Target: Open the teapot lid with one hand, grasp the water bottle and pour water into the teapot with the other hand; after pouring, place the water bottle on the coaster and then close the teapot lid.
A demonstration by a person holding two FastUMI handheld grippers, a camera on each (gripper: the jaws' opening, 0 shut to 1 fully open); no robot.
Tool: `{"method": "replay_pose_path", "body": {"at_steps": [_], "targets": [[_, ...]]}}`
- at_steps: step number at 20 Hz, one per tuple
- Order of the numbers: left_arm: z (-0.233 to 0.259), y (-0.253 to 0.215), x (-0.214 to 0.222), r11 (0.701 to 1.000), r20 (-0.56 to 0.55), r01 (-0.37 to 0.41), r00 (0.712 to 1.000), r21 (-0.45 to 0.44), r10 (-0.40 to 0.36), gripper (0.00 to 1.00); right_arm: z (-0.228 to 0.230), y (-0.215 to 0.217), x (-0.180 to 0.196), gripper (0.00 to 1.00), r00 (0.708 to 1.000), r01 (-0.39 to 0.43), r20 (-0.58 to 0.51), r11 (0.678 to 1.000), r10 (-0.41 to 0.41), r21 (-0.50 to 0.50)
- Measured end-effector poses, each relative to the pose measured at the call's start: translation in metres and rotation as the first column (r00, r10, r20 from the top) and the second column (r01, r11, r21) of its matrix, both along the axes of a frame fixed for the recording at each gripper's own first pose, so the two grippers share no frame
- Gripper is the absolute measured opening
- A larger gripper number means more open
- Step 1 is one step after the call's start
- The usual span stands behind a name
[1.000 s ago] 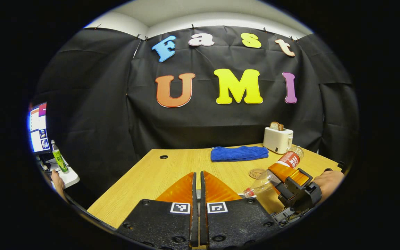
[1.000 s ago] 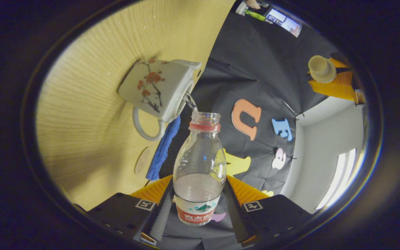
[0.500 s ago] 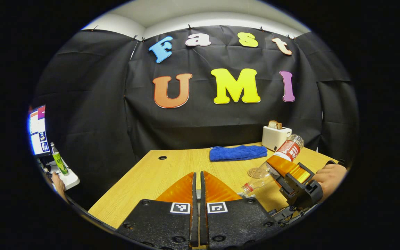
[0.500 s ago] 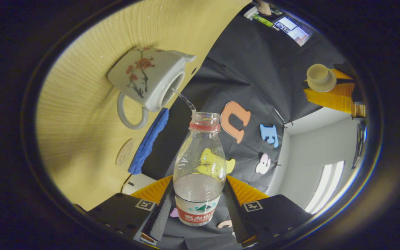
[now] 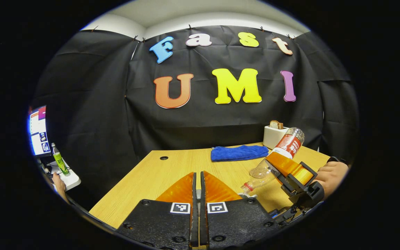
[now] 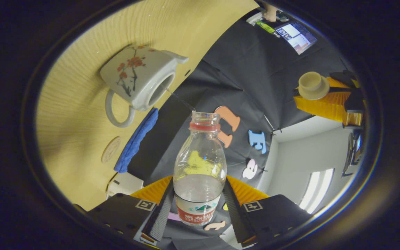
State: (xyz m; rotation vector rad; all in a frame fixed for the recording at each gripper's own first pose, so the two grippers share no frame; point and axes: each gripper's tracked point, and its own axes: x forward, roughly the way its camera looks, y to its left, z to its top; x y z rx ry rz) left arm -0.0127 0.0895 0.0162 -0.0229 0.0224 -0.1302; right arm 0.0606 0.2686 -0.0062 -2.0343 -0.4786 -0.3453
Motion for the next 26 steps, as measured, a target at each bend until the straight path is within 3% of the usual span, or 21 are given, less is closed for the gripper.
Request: {"method": "replay_pose_path", "body": {"at_steps": [12,15,17,22,23,26], "targets": [[-0.001,-0.001,0.000,1.000,-0.003,-0.006,1.000,0.009,0.006,0.04,0.008,-0.001,0.001,0.77,1.000,-0.007,0.030,1.000,0.007,-0.008],[0.000,0.000,0.001,1.000,0.000,-0.006,1.000,0.008,0.006,0.04,0.007,-0.013,0.007,0.76,1.000,-0.005,-0.001,0.998,0.005,0.065],[0.000,-0.001,0.001,1.000,0.003,0.001,1.000,0.000,-0.001,0.04,0.001,-0.023,0.011,0.79,0.998,-0.017,-0.061,0.985,0.028,0.169],[-0.002,0.001,0.003,1.000,-0.002,-0.003,1.000,-0.007,0.003,0.04,-0.011,-0.052,0.020,0.76,0.972,-0.034,-0.187,0.868,0.144,0.496],[-0.003,0.000,0.003,1.000,-0.002,-0.004,1.000,-0.007,0.004,0.04,-0.013,-0.058,0.026,0.79,0.957,-0.036,-0.212,0.807,0.197,0.589],[-0.003,0.001,0.004,1.000,-0.006,-0.008,1.000,-0.008,0.008,0.04,-0.009,-0.063,0.036,0.79,0.929,-0.040,-0.220,0.672,0.297,0.740]]}}
